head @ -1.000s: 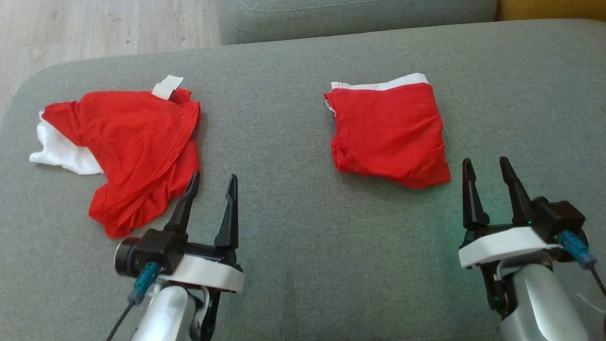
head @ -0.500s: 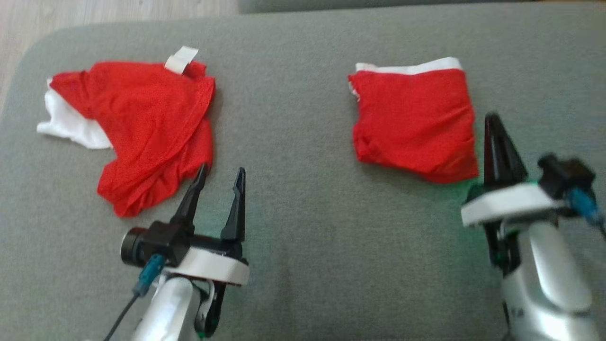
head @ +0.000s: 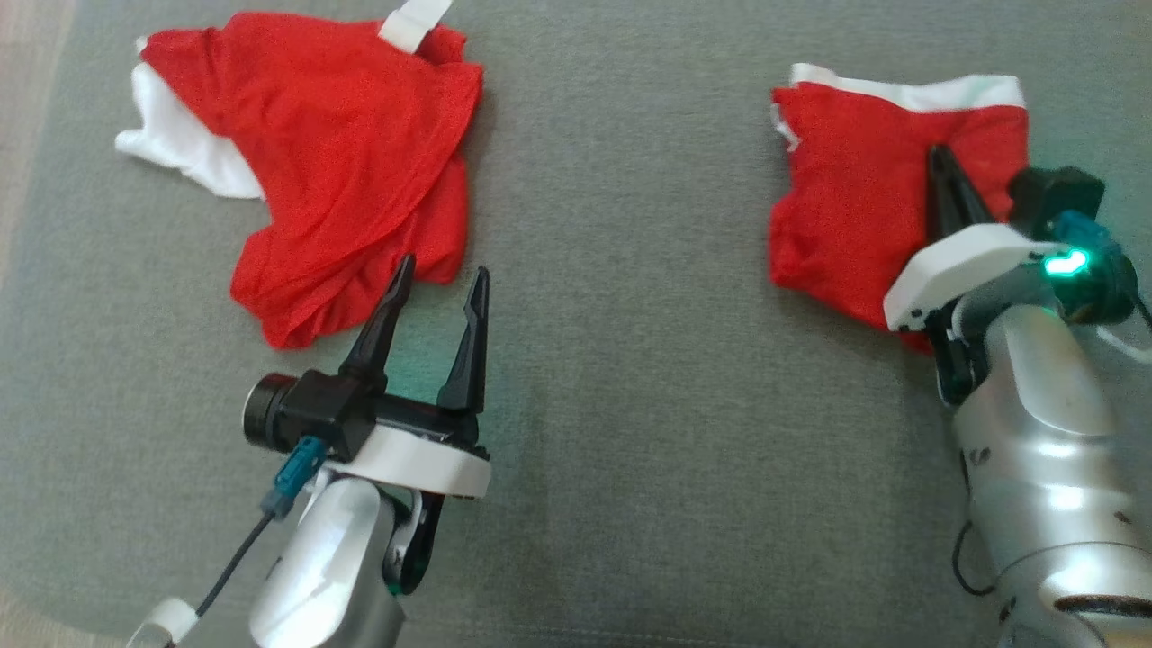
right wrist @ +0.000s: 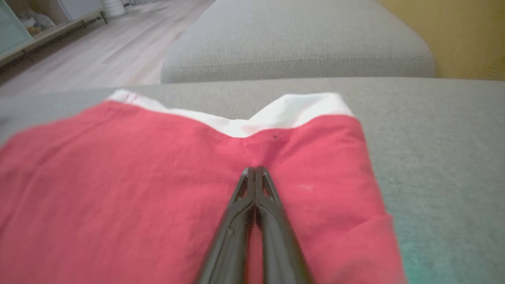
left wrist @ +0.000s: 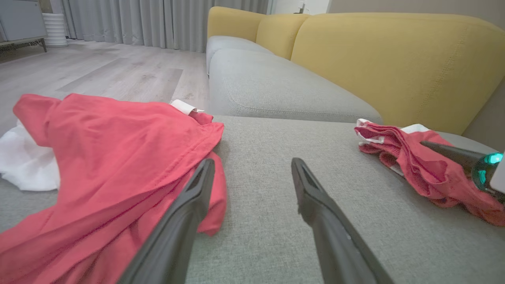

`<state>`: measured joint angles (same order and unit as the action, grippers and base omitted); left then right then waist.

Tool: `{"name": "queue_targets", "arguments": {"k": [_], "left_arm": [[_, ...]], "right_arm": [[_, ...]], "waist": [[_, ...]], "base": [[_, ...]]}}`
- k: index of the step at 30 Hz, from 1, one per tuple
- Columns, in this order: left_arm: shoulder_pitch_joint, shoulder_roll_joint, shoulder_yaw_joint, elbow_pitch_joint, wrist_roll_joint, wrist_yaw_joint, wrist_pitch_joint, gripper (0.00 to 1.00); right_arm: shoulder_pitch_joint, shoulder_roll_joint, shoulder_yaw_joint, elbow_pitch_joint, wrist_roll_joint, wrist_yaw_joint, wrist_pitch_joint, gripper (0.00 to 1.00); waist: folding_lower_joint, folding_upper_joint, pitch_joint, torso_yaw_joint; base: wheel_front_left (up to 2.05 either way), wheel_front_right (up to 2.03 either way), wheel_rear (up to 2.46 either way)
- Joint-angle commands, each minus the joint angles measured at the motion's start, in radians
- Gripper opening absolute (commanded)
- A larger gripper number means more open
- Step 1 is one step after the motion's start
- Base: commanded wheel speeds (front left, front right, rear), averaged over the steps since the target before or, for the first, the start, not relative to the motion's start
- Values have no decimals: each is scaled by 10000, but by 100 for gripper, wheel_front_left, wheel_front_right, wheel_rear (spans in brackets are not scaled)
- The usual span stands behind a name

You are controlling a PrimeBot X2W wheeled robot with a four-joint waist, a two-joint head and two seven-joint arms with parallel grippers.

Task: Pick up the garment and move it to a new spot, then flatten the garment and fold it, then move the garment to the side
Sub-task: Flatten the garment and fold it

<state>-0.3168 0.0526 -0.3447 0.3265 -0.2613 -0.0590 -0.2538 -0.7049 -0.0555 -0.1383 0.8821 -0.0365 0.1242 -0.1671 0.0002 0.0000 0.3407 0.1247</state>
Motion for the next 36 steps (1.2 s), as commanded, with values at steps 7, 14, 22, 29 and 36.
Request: {"name": "queue_targets", "arguments": {"k": [7,14,22,29,36], "left_arm": [[-368,6,307,-280,5,39,-80,100],[-322,-9,307,-192,-42,46,-80,100],[-226,-18,300,-178,-111,102,-80,100],[59,-19,562,-217,-60,160,-80,100],[398,-20,726,-219,-45,184,-80,100]], "right_arm": [[-1040,51,183,988,-430,65,-833,0],[-917,52,2865,788,1587,65,-941,0],[-786,52,3530,1986,2068,65,-765,0],[-135,52,2875,213,2158,65,-940,0],[1821,52,2406,-2435,2170,65,-944,0]], "waist": [[-2,0,90,365],[-2,0,-141,391],[-2,0,-449,382],[-2,0,-977,-34],[-2,0,-1525,-568]], "base": [[0,0,0],[0,0,0],[0,0,0],[0,0,0],[0,0,0]]}}
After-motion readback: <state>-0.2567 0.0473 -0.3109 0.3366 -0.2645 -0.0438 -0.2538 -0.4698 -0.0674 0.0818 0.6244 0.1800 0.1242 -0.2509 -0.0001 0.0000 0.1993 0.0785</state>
